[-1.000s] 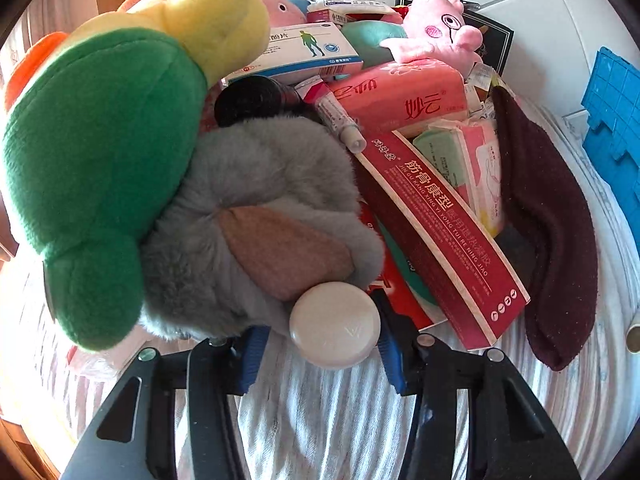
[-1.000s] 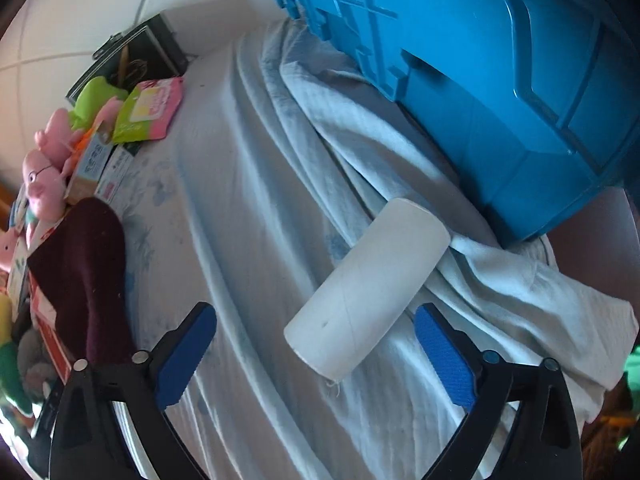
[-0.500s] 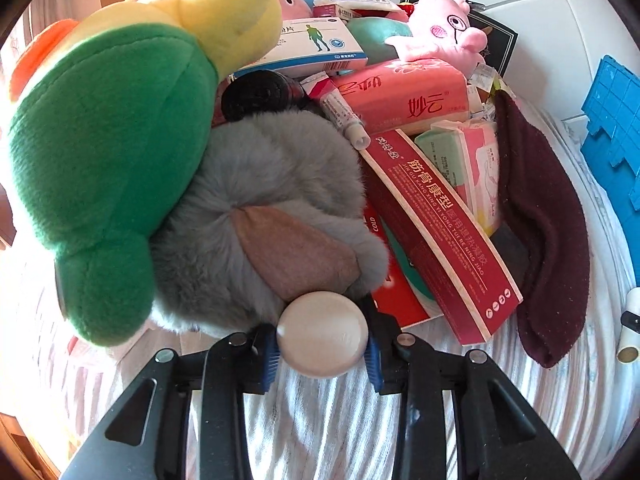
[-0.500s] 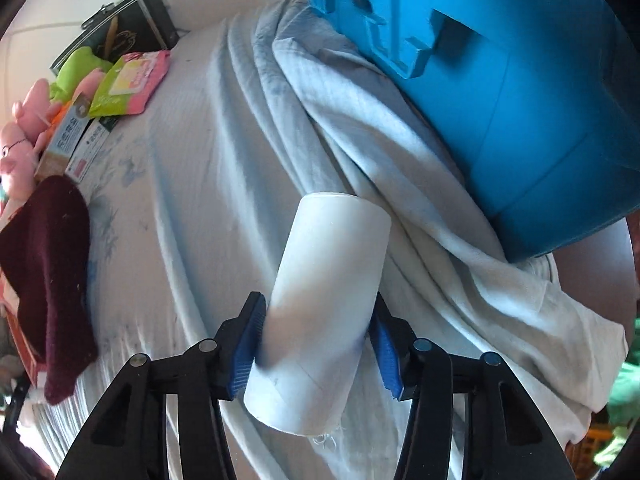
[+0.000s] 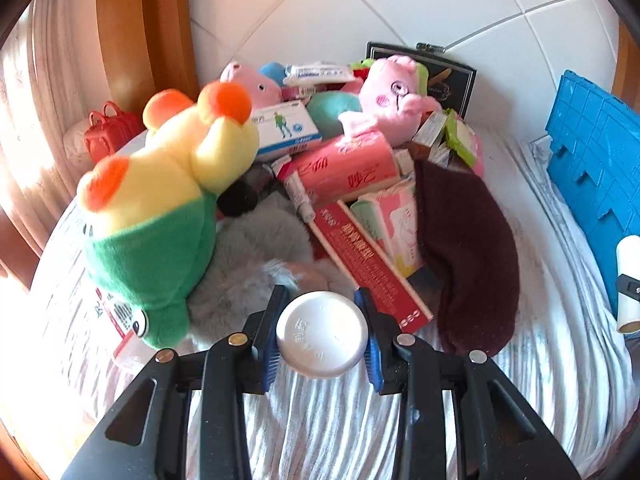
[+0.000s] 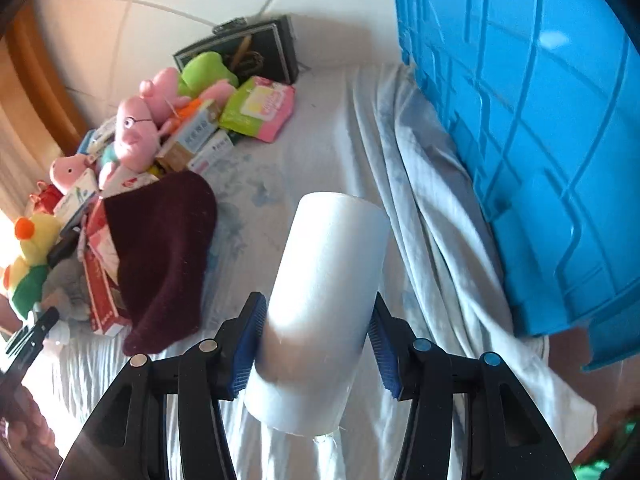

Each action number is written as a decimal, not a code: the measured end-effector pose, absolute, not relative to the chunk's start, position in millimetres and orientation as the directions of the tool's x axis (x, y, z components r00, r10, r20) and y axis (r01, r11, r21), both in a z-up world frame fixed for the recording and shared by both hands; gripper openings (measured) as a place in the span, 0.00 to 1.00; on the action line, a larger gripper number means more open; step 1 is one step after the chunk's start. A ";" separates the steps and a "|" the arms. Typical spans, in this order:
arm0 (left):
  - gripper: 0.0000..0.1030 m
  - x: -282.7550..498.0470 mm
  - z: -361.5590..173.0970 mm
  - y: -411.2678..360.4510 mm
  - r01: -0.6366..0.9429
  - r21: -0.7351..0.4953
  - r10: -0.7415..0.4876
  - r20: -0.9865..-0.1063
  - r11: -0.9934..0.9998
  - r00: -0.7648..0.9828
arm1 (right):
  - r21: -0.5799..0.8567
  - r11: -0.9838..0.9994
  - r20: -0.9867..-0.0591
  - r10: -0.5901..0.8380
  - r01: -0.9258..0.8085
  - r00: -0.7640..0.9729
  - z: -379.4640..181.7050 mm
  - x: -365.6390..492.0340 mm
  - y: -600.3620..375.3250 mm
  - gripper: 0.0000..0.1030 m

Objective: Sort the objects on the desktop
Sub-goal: 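Carry the bottle and tube in both grippers over the crate, then open both grippers to drop the bottle and tube into the crate, then lift both open grippers up out of the crate, then move both open grippers back to the pile on the bed, then grasp the red medicine box with the left gripper while the right grasps the maroon knit hat, then carry the red box and maroon hat in both grippers over the crate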

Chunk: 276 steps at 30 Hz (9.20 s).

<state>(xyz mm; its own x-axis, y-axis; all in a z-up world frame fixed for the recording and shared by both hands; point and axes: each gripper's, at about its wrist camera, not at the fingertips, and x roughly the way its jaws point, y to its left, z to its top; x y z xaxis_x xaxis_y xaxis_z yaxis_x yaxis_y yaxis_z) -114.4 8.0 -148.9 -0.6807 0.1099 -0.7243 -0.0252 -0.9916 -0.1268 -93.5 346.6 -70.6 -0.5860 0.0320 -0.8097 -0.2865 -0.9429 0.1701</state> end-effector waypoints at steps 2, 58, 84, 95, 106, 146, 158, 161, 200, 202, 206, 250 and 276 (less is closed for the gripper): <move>0.32 -112.4 -130.0 20.0 -0.045 -0.105 0.106 -0.694 -0.993 -0.713 | 0.164 -0.956 -0.775 0.026 -0.241 -0.631 -47.9 -93.8 341.1 0.49; 0.32 -329.1 13.8 706.4 -0.528 -0.093 0.240 -0.946 -0.844 -0.218 | 0.021 -0.939 -0.964 0.072 -0.342 -0.255 -17.0 -264.6 856.7 0.49; 0.51 -356.1 -72.3 728.3 -0.529 -0.003 0.047 -0.996 -0.849 -0.070 | -0.062 -0.955 -0.992 0.092 -0.289 -0.090 -101.6 -287.7 863.3 0.71; 0.51 -318.3 5.8 690.6 -0.560 -0.006 0.088 -0.989 -0.829 -0.120 | -0.115 -0.969 -0.987 0.137 -0.219 -0.085 -11.4 -249.4 843.3 0.96; 0.51 -247.7 114.0 616.2 -0.592 -0.076 0.242 -0.948 -0.802 -0.207 | -0.099 -0.972 -0.969 0.143 -0.212 -0.201 91.9 -176.6 797.0 1.00; 0.52 -105.5 42.7 132.2 0.003 -0.174 0.122 -0.699 -0.985 -0.704 | 0.269 -0.942 -0.659 -0.331 0.198 -0.676 153.8 -84.2 426.5 1.00; 0.52 -81.0 -81.8 -8.8 0.200 -0.137 -0.040 -0.721 -0.970 -0.691 | 0.483 -0.873 -0.556 -0.364 0.066 -0.748 35.7 -129.6 349.0 1.00; 0.52 -78.2 -110.6 -14.9 0.194 -0.128 -0.039 -0.736 -0.973 -0.676 | 0.376 -0.926 -0.661 -0.294 0.034 -0.690 -6.0 -146.7 323.5 1.00; 0.54 -204.7 -200.1 39.3 0.164 -0.232 0.125 -0.863 -0.959 -0.489 | 0.274 -0.960 -0.911 -0.276 0.050 -0.308 -167.7 -254.3 261.2 0.73; 0.55 -211.9 -203.5 39.1 0.182 -0.251 0.137 -0.867 -0.951 -0.479 | 0.265 -0.963 -0.914 -0.269 0.055 -0.303 -171.6 -259.3 257.6 0.55; 0.50 -209.2 -198.9 45.5 0.147 -0.190 0.094 -0.864 -0.971 -0.494 | 0.258 -0.963 -0.910 -0.268 0.076 -0.317 -167.6 -259.1 252.6 0.28; 0.23 -103.0 48.4 196.3 -0.282 -0.130 0.310 -0.483 -0.950 -0.819 | 0.096 -0.990 -0.393 0.059 -0.105 -0.917 117.2 -42.0 407.6 0.18; 0.23 -85.6 155.5 491.5 -0.570 -0.090 0.537 -0.480 -0.817 -0.694 | -0.041 -0.882 -0.364 0.450 -0.469 -0.815 137.2 32.4 658.2 0.18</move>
<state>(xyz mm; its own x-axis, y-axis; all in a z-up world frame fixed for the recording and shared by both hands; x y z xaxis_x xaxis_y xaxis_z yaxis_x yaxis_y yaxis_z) -85.6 491.5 155.5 -0.6936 0.5367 -0.4804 -0.5700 -0.8168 -0.0895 32.4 658.2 137.2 -0.8155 0.4500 -0.3640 -0.4686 -0.8825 -0.0413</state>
